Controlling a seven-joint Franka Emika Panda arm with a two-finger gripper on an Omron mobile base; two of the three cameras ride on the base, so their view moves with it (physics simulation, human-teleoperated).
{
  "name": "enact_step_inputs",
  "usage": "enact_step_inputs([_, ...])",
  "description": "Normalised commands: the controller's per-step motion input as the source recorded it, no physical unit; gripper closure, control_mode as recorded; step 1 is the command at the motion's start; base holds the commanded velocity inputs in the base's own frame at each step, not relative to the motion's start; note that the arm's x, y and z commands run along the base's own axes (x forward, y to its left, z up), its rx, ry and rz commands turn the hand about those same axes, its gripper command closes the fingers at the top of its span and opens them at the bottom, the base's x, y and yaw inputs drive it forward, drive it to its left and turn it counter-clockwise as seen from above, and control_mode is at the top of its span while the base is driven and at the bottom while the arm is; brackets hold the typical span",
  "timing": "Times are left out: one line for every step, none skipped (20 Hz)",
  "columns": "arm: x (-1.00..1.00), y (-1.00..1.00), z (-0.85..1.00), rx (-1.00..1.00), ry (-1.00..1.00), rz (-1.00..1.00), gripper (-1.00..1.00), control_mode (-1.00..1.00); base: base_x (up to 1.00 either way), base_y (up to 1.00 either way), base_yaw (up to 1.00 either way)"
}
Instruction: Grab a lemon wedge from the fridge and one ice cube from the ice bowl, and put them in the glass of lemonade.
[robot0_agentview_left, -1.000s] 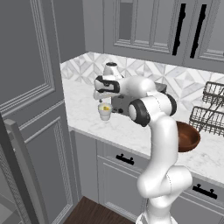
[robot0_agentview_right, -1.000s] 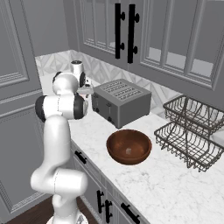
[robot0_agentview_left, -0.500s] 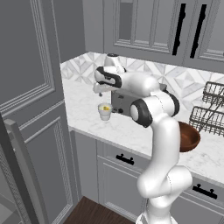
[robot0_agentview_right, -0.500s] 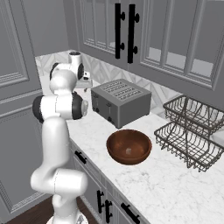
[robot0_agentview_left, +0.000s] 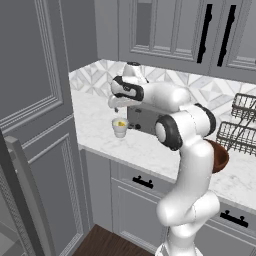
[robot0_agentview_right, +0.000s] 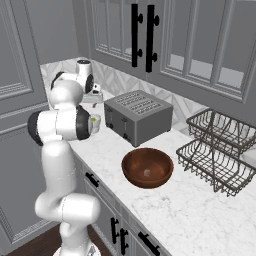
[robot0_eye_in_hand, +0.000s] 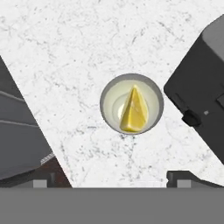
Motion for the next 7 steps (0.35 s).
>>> enact_step_inputs([-1.0,-0.04,0.0,0.08,-0.02,0.0,-1.0,-1.0,0.0,0.0,0.0])
enact_step_inputs([-1.0,-0.31,0.0,0.11,0.0,0.0,-1.0,-1.0,0.0,0.0,0.0])
enact_step_inputs([-1.0,-0.17,0.0,0.07,-0.07,-0.01,-1.0,-1.0,0.0,0.0,0.0])
enact_step_inputs([-1.0,-0.11,0.13,0.0,-0.02,-0.04,-1.0,-1.0,0.0,0.0,0.0])
enact_step_inputs([-1.0,-0.11,0.49,0.0,0.0,-0.04,-1.0,-1.0,0.0,0.0,0.0])
enact_step_inputs([-1.0,-0.24,0.72,0.0,0.03,-0.04,-1.0,-1.0,0.0,0.0,0.0])
enact_step_inputs([-1.0,-0.34,0.81,0.0,0.05,-0.04,-1.0,-1.0,0.0,0.0,0.0])
